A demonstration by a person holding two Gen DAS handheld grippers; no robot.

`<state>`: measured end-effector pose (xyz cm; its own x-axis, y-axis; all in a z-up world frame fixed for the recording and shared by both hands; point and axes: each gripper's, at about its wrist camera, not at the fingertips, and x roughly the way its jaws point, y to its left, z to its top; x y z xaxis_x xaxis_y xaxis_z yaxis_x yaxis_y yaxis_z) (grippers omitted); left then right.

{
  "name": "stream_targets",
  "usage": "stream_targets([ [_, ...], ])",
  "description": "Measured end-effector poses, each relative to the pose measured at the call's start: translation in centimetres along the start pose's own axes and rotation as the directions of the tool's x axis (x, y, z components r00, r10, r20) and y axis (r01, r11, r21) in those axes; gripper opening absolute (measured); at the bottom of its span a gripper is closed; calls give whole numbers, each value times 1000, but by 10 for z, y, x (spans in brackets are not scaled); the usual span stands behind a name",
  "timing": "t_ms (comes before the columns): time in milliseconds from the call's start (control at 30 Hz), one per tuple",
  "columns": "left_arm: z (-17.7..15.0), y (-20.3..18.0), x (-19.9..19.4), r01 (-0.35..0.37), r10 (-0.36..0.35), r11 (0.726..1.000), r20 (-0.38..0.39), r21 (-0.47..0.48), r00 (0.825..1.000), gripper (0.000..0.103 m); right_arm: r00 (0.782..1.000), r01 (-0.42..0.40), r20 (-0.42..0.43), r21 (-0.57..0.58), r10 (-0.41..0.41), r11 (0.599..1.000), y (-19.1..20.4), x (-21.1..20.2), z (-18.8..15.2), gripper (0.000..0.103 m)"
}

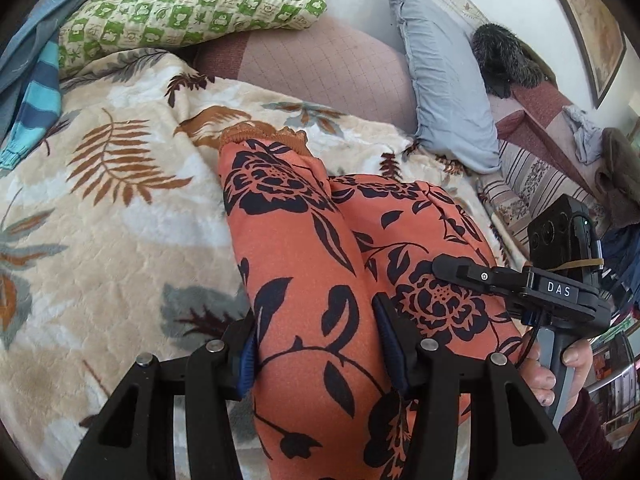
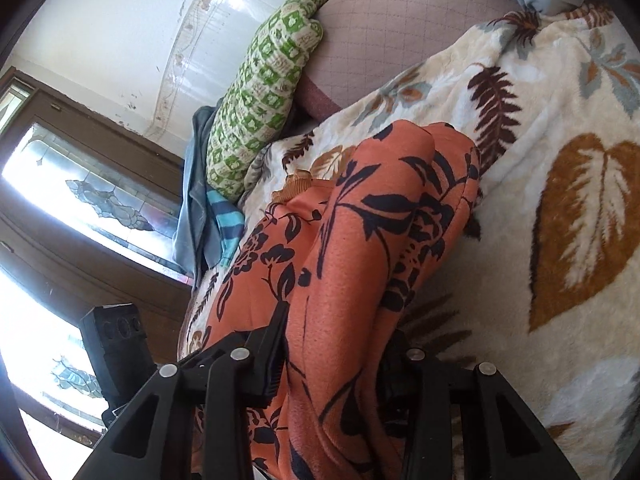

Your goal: Fold small clothes

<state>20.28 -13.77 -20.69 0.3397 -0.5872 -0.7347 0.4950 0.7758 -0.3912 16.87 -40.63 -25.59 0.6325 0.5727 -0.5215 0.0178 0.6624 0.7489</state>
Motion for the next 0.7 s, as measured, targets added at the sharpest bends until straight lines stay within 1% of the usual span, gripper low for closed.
stream_targets([
  [33,-4,3,5,-44,44,999,-25,5,999,55,999,25,-27,-7,-25,1000,-1,7,-5,39],
  [67,-8,7,9,-97,97,995,-37,1,995,61,996,70,-49,-8,-70,998,-4,13,-9,39],
  [100,-10,11,11,-137,137,990,-40,-8,990,65,990,124,-59,-4,-124,992,-10,16,-11,42],
  [133,-10,12,12,-162,161,987,-41,-9,986,73,982,178,-69,-1,-178,984,-16,19,-12,49],
  [167,-7,11,10,-178,178,984,-34,-6,984,77,978,195,-79,10,-194,981,-21,20,-13,58],
  [233,-1,6,1,-243,243,970,10,8,970,79,981,186,-71,46,-182,982,-25,14,-10,60],
  [267,2,4,-5,-276,276,961,41,14,960,81,981,188,-47,44,-186,981,-24,7,-7,60],
  [333,9,2,-15,-322,320,947,102,0,942,85,979,199,30,20,-200,980,-17,-12,3,60],
  [367,12,0,-19,-331,330,943,129,-8,935,87,974,215,77,7,-215,976,-14,-22,7,60],
  [433,18,-3,-19,-355,351,935,155,-5,923,87,949,261,193,-32,-250,965,-5,-41,15,61],
  [467,20,-6,-16,-376,371,927,157,3,915,87,939,268,237,-52,-249,962,2,-46,18,61],
  [500,22,-8,-13,-395,389,919,155,12,908,87,934,264,267,-71,-237,962,8,-48,19,61],
  [567,26,-12,-4,-429,420,902,148,37,895,87,931,257,294,-116,-214,959,18,-46,20,61],
  [633,28,-16,5,-471,459,880,146,61,877,87,929,275,299,-166,-217,947,29,-38,21,61],
  [700,30,-16,12,-494,482,866,140,76,865,87,937,269,279,-193,-210,944,32,-31,20,61],
])
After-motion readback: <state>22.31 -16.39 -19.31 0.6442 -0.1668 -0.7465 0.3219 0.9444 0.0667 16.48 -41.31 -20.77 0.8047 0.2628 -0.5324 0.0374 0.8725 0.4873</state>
